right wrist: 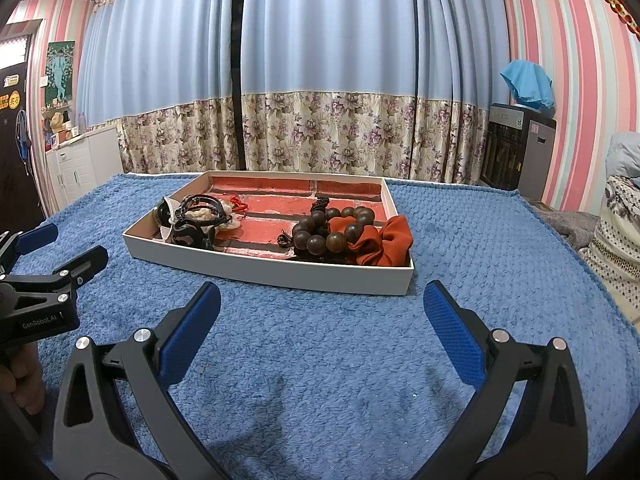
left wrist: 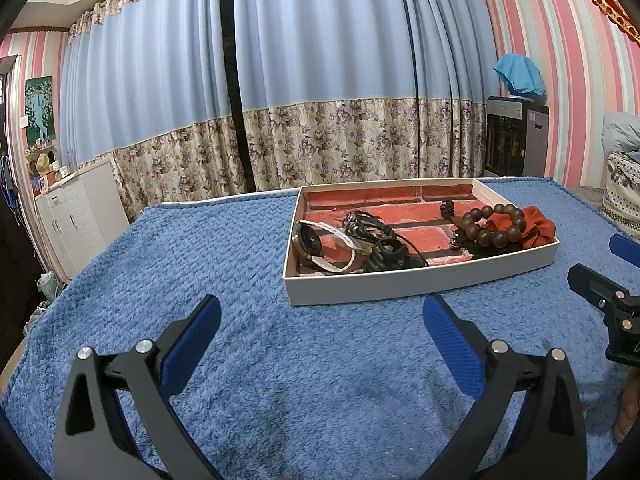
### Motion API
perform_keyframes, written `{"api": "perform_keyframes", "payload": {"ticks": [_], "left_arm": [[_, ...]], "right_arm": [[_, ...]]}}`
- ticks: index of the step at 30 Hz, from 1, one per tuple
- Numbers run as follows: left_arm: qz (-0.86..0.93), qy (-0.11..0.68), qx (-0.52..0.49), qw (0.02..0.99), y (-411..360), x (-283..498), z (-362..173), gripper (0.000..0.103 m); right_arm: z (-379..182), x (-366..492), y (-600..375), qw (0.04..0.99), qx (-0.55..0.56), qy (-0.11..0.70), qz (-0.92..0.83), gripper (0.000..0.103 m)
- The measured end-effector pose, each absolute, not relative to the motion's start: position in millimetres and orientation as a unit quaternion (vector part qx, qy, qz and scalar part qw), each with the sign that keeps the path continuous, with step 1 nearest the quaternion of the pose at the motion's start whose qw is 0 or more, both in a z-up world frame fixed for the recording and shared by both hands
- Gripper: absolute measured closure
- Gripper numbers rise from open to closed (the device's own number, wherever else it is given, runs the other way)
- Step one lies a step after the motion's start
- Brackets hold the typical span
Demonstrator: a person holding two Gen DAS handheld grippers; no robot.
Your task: Organize jewelry
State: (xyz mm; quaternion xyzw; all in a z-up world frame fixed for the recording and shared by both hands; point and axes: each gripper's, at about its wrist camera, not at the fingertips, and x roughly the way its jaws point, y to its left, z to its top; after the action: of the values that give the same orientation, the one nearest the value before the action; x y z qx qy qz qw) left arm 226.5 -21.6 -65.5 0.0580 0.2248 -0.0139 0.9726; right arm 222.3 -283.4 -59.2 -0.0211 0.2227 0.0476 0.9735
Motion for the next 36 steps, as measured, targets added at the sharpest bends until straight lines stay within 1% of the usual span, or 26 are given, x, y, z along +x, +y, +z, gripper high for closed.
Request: {"api": "perform_keyframes", "payload": {"ticks": [36], "left_arm": [[-0.012, 0.228, 0.054, 0.972, -19.9, 227.0, -66.1, 0.004]], "right_arm": [[-58.9, 222.5, -282.9, 0.973, -0.021, 0.224, 0.048, 0.004]]}}
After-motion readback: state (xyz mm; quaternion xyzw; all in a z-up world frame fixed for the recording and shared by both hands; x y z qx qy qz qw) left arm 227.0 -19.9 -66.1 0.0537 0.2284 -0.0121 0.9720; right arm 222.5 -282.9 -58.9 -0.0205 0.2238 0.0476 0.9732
